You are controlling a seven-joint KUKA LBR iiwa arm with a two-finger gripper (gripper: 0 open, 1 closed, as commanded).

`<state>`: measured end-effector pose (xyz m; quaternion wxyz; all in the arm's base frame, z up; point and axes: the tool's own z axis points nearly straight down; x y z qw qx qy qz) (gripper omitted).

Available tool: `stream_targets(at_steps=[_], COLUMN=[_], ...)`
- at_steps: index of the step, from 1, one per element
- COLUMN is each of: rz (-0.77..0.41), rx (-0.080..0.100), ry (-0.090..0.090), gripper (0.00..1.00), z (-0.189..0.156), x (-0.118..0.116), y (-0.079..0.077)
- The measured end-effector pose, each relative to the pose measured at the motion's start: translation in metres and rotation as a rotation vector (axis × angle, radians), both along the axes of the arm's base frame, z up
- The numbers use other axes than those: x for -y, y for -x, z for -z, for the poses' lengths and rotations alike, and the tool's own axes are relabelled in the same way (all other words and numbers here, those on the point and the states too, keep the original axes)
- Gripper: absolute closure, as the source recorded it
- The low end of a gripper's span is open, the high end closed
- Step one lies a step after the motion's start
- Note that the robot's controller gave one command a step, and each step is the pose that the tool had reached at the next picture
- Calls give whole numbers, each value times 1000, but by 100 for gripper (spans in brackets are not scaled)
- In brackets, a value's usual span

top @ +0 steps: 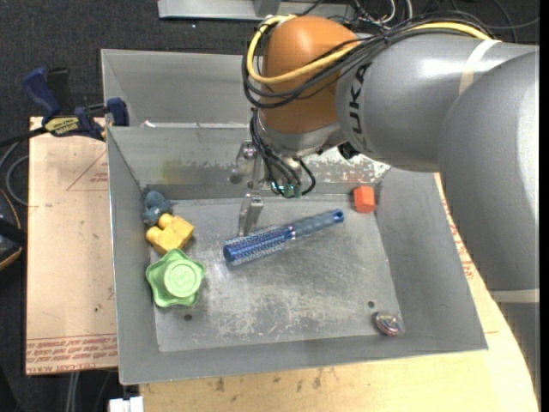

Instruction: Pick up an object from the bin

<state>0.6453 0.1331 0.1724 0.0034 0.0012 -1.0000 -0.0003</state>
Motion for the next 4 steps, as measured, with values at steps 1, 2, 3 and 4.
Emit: stream_targets(at_steps=[1, 2, 3, 4], rz=[-332, -403, -355, -309], rx=[18, 12, 8, 15], ry=[-7, -2, -2, -6], gripper=[0, 0, 0, 0], z=[96, 71, 73, 96], x=[68, 55, 56, 64], y=[25, 29, 36, 36])
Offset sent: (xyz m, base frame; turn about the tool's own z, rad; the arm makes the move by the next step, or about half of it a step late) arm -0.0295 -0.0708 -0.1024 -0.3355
